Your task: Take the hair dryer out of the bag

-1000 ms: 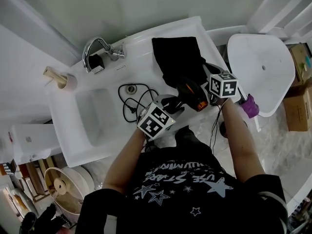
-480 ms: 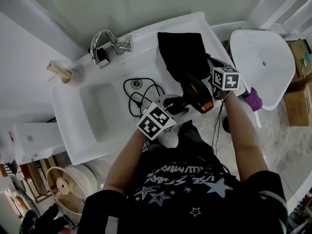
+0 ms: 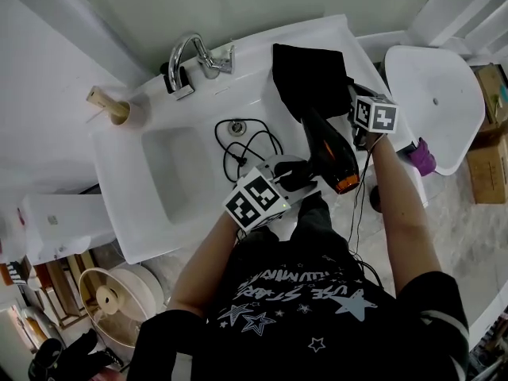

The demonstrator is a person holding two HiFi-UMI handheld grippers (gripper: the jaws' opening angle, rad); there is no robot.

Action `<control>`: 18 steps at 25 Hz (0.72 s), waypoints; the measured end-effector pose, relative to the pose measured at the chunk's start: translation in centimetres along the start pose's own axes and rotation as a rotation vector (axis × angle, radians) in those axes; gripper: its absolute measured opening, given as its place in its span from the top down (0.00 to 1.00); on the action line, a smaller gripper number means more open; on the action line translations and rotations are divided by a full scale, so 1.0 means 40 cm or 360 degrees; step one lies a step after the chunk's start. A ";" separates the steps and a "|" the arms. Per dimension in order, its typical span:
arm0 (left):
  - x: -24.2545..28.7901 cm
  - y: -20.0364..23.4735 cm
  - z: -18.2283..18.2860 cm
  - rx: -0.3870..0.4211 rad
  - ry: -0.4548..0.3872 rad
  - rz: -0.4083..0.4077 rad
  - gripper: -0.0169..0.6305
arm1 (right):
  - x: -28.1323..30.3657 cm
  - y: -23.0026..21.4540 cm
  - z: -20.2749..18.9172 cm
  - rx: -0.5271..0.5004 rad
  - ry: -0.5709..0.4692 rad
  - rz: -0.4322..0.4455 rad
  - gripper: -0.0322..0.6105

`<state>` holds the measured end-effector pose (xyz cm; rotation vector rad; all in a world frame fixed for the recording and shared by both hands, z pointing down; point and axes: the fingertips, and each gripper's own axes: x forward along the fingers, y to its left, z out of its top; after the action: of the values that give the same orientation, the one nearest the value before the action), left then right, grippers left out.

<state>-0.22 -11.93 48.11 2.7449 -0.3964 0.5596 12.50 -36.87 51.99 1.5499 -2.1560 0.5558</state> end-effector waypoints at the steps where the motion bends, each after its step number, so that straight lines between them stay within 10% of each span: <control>1: -0.009 -0.004 0.002 -0.0003 -0.0014 -0.0019 0.66 | 0.001 0.001 -0.002 0.0003 0.0006 -0.0018 0.91; 18: -0.168 -0.005 -0.036 -0.0044 -0.0106 -0.0112 0.66 | -0.088 0.037 -0.057 0.0106 -0.0006 -0.0218 0.91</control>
<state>-6.58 -9.88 46.55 2.7445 -0.3191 0.4424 12.33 -32.43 51.81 1.7198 -2.0337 0.5850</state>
